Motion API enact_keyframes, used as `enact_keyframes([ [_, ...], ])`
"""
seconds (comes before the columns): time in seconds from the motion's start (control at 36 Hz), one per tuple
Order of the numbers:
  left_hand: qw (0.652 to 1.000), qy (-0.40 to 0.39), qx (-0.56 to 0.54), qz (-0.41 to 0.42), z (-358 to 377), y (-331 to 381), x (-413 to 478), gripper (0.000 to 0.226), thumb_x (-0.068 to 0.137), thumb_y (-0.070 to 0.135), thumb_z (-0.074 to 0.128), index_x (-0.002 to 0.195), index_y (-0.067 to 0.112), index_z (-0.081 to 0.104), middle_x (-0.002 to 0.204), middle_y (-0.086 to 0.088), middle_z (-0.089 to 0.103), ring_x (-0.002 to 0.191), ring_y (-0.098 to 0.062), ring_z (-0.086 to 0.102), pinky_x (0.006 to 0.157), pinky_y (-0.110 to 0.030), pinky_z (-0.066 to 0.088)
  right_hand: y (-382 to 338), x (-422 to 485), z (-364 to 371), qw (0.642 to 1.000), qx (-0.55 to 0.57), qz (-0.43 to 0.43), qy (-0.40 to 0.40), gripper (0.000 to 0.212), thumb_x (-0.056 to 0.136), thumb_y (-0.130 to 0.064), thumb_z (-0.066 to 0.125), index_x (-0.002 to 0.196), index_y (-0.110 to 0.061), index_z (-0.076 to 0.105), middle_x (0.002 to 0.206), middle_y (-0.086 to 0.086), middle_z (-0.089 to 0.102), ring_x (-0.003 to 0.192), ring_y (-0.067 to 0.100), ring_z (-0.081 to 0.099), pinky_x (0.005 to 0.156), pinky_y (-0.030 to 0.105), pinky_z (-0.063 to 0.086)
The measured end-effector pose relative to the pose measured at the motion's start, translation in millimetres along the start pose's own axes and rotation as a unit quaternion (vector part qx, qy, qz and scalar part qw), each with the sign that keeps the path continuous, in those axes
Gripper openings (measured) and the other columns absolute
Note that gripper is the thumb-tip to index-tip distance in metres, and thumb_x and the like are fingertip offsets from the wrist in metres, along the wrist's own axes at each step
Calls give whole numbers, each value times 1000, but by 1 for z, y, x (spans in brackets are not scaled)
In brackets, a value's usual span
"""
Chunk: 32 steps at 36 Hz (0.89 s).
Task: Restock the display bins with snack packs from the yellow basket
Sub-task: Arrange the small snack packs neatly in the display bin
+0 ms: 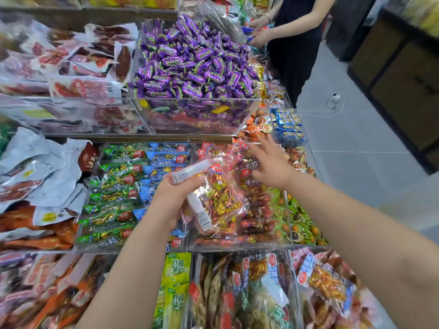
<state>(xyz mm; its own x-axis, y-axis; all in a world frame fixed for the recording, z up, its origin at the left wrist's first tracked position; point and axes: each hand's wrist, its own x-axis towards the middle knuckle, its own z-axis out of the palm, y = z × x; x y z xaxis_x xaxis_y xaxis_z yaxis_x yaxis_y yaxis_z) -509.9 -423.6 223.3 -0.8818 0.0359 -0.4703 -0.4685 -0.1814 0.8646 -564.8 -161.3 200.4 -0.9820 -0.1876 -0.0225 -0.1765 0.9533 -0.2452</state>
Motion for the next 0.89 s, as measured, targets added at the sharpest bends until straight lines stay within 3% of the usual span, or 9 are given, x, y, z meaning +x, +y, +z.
enact_keyframes([
  [0.08,1000,12,-2,-16,4,1,1,39,76,29,79,100,19,49,73,-3,60,56,-17,59,50,-31,46,-15,-23,-10,971,105,-74,200,57,75,0,60,131,-8,52,132,16,46,128,31,34,109,52,28],
  [0.25,996,32,-73,-39,19,1,0,54,82,29,74,126,6,53,109,-15,63,96,-27,61,90,-43,50,-41,-71,-2,961,71,-260,65,77,75,-26,71,143,-29,35,148,-5,26,140,14,17,114,33,13],
  [0.36,996,-4,-3,-91,27,0,-3,42,81,39,74,110,13,60,86,-7,65,64,-19,65,49,-24,52,-48,-84,-8,964,182,-152,117,76,73,-11,73,135,-42,41,128,-20,42,123,-8,30,108,27,28],
  [0.42,990,-32,39,-135,28,-2,-6,55,73,50,78,110,15,57,82,-5,69,56,-10,69,42,-30,54,-45,-87,-14,962,219,-103,129,91,67,4,70,129,-53,38,123,-19,46,117,-5,38,105,26,37],
  [0.5,981,-57,122,-141,29,-9,-7,114,47,68,83,140,16,42,137,-8,53,123,-25,55,99,-53,46,-42,-90,-21,956,143,-202,159,73,53,16,71,117,-19,65,118,0,63,115,14,50,106,37,37],
  [0.58,987,-40,119,-105,29,-13,-7,124,45,68,83,145,13,34,144,-10,46,129,-28,44,109,-46,35,-40,-94,-21,935,71,-287,196,53,46,12,80,96,-6,75,101,8,71,102,26,64,100,36,41],
  [0.69,992,37,112,-47,25,-20,2,88,73,55,74,143,15,39,136,-12,55,127,-26,48,107,-43,35,-41,-102,-29,956,172,-172,165,30,69,-22,79,97,-30,72,89,-17,68,83,-1,62,79,34,57],
  [0.78,987,91,135,-10,19,-19,7,82,83,49,68,147,15,31,140,-4,50,123,-26,50,98,-38,42,-39,-99,-43,928,332,1,170,47,68,-28,81,86,-57,49,84,-28,65,78,-6,61,68,20,48],
  [0.89,981,90,168,19,13,-16,7,83,83,52,67,148,16,30,138,-2,48,103,-19,46,86,-36,37,-22,-90,-62,878,417,97,216,51,67,-15,83,88,-39,42,87,-6,70,65,1,61,56,20,47],
])
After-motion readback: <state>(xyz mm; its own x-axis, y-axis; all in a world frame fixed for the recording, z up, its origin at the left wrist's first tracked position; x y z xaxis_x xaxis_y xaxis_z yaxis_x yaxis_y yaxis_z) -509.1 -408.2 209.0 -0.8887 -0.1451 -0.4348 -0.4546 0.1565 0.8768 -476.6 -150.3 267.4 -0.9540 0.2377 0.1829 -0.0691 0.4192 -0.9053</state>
